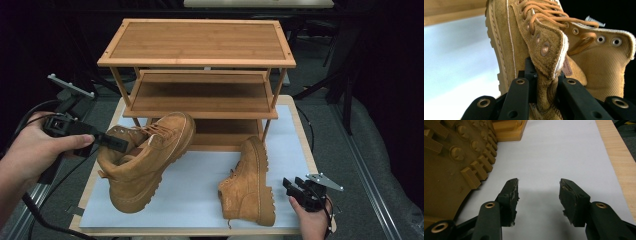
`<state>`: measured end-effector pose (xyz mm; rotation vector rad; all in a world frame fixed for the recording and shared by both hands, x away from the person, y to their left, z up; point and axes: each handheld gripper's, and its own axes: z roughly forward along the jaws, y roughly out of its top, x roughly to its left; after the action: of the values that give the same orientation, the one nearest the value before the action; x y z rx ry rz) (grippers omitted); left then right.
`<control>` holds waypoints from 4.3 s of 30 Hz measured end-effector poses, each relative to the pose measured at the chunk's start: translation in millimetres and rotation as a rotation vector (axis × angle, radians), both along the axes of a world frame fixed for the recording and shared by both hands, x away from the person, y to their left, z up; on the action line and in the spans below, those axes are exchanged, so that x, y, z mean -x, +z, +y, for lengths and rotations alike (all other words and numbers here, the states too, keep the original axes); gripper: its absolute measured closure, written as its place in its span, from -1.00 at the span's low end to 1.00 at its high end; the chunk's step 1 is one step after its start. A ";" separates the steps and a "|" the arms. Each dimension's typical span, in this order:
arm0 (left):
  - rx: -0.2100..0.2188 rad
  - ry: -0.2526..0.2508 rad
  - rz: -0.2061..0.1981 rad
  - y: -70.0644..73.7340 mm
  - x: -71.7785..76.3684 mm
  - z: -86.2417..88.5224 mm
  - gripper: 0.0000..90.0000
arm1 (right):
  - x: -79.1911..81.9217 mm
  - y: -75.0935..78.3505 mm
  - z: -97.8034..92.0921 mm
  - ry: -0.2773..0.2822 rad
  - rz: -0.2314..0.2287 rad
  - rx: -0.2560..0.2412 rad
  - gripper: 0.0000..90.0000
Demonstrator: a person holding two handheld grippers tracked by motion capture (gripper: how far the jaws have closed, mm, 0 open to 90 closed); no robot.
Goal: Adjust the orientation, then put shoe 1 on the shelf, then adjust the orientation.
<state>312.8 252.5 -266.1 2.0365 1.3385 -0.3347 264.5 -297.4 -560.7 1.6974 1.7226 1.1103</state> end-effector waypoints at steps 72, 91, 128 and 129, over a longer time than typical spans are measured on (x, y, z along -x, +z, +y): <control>0.230 0.444 -0.265 -44.6 -106.5 -54.9 0.30 | 0.1 0.4 -2.2 0.007 0.008 -0.003 0.09; 0.272 0.277 -0.370 -52.3 -28.8 12.0 0.33 | 8.6 32.1 6.4 0.060 -0.053 0.004 0.48; -0.050 0.274 -0.503 -272.4 -3.0 29.2 0.02 | 12.8 83.4 35.1 0.263 0.031 0.067 1.00; -0.050 0.270 -0.500 -272.6 -3.2 28.8 0.02 | 12.0 81.6 31.4 0.244 0.026 0.049 1.00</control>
<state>316.1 281.3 -538.7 1.7849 1.2812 0.3139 252.5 -266.0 -479.1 1.5079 1.9979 1.1433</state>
